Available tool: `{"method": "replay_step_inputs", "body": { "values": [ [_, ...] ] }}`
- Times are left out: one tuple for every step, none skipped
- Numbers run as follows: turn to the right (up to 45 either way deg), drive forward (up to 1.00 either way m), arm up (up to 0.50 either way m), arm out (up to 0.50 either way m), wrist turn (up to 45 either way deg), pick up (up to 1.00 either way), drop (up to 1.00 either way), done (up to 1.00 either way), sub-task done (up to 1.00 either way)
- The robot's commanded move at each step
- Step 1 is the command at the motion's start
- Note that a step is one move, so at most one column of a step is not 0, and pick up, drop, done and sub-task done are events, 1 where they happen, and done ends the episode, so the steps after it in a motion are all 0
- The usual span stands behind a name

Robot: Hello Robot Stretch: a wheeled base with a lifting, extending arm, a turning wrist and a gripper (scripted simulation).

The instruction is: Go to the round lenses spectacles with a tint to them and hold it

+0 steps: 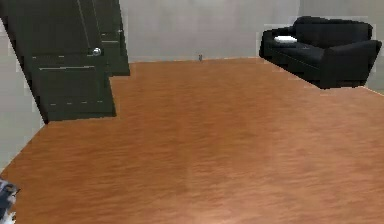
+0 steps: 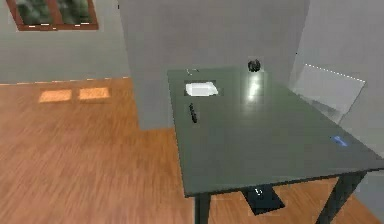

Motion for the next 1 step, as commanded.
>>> {"method": "replay_step_inputs", "body": {
  "values": [
    [0.0,0.15,0.0,0.0,0.0,0.0,0.0,0.0,0.0]
  ]
}}
